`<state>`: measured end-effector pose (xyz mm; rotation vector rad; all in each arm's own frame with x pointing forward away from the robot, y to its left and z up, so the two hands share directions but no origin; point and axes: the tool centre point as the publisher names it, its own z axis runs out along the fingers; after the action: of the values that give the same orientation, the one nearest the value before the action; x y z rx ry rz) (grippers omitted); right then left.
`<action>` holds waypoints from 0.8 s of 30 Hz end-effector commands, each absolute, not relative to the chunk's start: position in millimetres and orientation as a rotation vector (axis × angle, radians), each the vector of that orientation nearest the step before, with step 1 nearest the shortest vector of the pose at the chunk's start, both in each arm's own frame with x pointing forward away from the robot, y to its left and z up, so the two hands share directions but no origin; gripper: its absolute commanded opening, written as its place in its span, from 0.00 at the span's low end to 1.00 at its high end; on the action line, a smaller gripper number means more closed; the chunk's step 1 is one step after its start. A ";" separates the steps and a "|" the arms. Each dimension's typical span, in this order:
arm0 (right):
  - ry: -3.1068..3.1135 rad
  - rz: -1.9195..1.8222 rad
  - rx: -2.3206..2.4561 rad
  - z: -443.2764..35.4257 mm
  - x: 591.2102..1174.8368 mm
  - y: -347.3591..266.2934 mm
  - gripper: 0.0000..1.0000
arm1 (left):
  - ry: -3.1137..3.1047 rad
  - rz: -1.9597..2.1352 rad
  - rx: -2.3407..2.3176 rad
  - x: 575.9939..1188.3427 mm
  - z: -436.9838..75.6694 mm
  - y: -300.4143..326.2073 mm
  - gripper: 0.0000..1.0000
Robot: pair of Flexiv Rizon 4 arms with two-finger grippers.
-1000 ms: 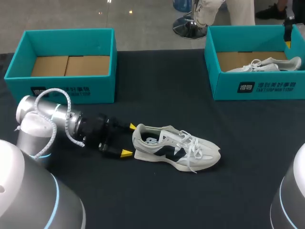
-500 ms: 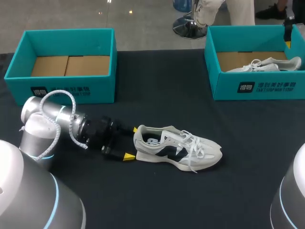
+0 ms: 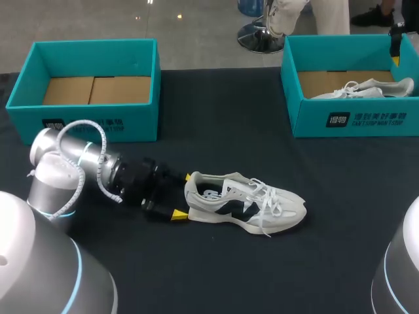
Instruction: Take the shoe out of the shoebox, open the shoe tongue, remove and reinsert the insole, then place the shoe into the shoebox
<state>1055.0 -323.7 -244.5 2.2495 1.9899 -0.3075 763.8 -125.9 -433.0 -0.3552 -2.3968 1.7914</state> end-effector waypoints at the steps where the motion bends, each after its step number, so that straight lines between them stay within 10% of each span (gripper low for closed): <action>1: 1.990 -0.312 2.252 -244.2 1056.6 -323.9 1.00 | -2.410 1.779 -0.348 760.7 -428.8 -126.2 1.00; 24: 1.990 -0.312 2.252 -244.2 1056.6 -323.9 1.00 | -2.489 1.665 -0.219 756.6 -428.4 -146.1 0.95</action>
<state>1055.0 -323.7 -244.5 2.2495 1.9899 -0.3075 760.5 -144.5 -429.6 -0.2318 -2.4727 1.6731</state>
